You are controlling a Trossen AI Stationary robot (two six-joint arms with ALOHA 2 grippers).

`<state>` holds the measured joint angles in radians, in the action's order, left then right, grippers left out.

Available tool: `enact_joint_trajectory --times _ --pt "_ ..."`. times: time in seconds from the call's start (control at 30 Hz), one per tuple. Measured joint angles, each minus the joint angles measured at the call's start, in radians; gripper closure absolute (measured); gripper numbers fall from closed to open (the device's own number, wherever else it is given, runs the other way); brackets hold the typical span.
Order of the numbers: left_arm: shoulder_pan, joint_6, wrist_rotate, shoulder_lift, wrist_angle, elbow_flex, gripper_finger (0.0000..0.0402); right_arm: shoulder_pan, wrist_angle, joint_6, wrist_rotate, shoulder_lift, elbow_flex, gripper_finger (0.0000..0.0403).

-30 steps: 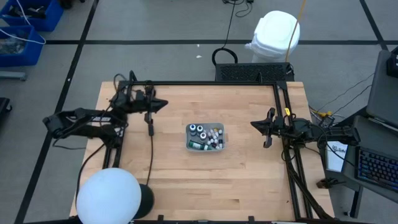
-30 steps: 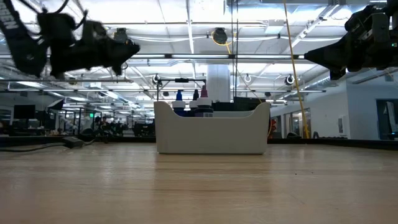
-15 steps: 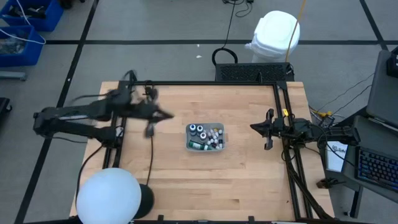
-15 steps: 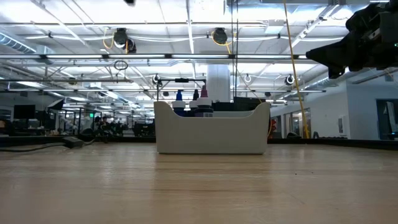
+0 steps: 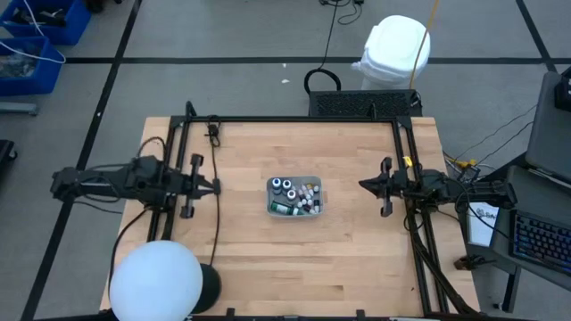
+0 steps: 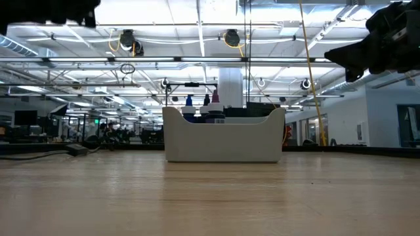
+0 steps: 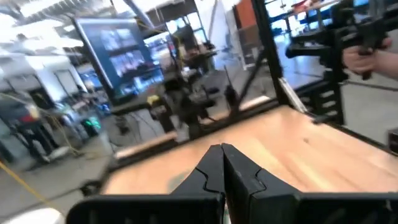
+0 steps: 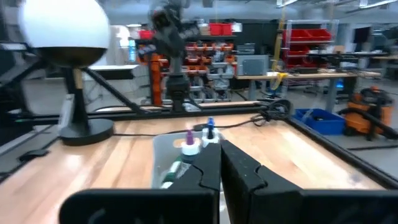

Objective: Pick & Place food coloring
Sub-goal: Return to Home Position

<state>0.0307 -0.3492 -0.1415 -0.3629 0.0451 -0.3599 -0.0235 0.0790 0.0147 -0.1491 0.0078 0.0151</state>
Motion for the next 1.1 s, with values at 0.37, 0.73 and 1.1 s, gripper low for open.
enact_joint_trajectory --times 0.37,0.73,1.1 --pt "-0.006 0.125 -0.040 0.226 0.017 0.212 0.0401 -0.003 0.015 0.018 0.022 -0.001 0.000 0.0403" --pt "0.024 0.079 0.030 0.358 -0.132 0.284 0.0401 -0.004 0.014 0.001 0.020 -0.001 0.000 0.0403" --pt "-0.076 0.070 -0.054 0.332 -0.122 0.308 0.0401 0.017 -0.018 -0.025 0.017 -0.001 0.000 0.0403"
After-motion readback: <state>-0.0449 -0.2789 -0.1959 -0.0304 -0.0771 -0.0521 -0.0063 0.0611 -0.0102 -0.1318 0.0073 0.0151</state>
